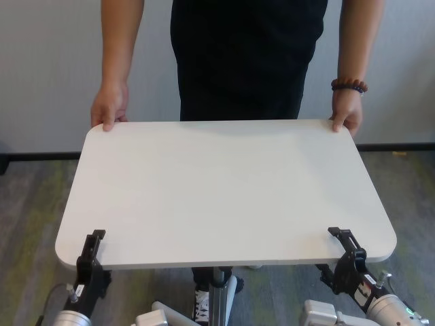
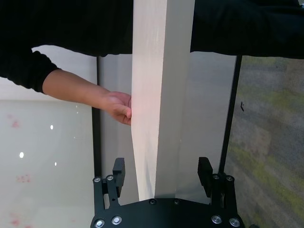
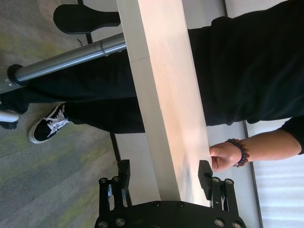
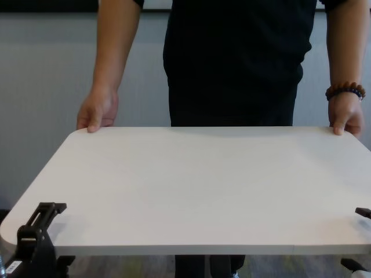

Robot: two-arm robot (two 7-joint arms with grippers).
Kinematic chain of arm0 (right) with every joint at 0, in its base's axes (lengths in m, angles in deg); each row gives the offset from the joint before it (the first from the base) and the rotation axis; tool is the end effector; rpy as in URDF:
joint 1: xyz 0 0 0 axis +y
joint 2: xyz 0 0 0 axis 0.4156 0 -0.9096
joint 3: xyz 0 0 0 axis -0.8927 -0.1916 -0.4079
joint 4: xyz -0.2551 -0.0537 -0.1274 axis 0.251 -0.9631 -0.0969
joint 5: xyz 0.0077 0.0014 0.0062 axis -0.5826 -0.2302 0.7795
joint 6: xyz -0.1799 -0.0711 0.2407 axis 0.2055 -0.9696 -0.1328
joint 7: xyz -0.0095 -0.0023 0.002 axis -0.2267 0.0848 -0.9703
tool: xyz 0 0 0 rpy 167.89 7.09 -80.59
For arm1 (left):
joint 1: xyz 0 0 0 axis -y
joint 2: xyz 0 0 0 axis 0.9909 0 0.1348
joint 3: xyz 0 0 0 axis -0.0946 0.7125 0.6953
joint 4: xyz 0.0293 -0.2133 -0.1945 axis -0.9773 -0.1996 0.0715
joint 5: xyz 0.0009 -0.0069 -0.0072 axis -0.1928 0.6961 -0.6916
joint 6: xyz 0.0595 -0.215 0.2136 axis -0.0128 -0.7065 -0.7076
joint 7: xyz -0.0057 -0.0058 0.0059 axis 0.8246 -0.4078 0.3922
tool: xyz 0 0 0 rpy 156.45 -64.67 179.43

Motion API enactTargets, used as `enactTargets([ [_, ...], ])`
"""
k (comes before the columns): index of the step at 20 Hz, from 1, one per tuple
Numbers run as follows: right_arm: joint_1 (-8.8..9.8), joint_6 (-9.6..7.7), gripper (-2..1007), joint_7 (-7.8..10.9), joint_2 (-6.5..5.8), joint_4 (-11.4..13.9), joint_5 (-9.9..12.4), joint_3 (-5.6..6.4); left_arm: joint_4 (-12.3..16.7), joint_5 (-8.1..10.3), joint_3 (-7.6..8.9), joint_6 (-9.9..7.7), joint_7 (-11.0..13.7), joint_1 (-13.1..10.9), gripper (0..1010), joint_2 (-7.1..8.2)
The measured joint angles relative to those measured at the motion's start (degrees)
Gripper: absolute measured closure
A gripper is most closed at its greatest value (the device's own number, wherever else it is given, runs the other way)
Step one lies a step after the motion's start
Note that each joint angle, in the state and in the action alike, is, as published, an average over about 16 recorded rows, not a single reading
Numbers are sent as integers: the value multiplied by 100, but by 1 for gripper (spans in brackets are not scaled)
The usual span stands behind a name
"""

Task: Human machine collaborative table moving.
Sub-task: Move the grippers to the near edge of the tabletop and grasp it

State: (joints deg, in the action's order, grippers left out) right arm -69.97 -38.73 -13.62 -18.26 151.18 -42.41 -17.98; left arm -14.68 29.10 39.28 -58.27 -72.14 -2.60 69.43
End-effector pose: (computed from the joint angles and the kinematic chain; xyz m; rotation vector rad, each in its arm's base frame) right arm 0.3074 -0.0517 -0.3832 -0.9696 -1.0073 -0.9449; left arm 0.2966 0.0003 -0.4037 1.0874 -1.1796 1.0725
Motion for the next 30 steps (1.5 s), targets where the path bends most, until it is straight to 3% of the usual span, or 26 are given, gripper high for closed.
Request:
enactTargets([
  [7,0,-1,260,-1,-1,0,0,-1,0,-1,-1,-2,0,0,172,0],
  [19,-2,0,604,-11,-2,5,0,3,0,-2,-2,-3,-1,0,539,0],
  [30,-2,-1,717,-13,-1,3,-1,5,0,-2,-2,-4,-7,0,726,0],
])
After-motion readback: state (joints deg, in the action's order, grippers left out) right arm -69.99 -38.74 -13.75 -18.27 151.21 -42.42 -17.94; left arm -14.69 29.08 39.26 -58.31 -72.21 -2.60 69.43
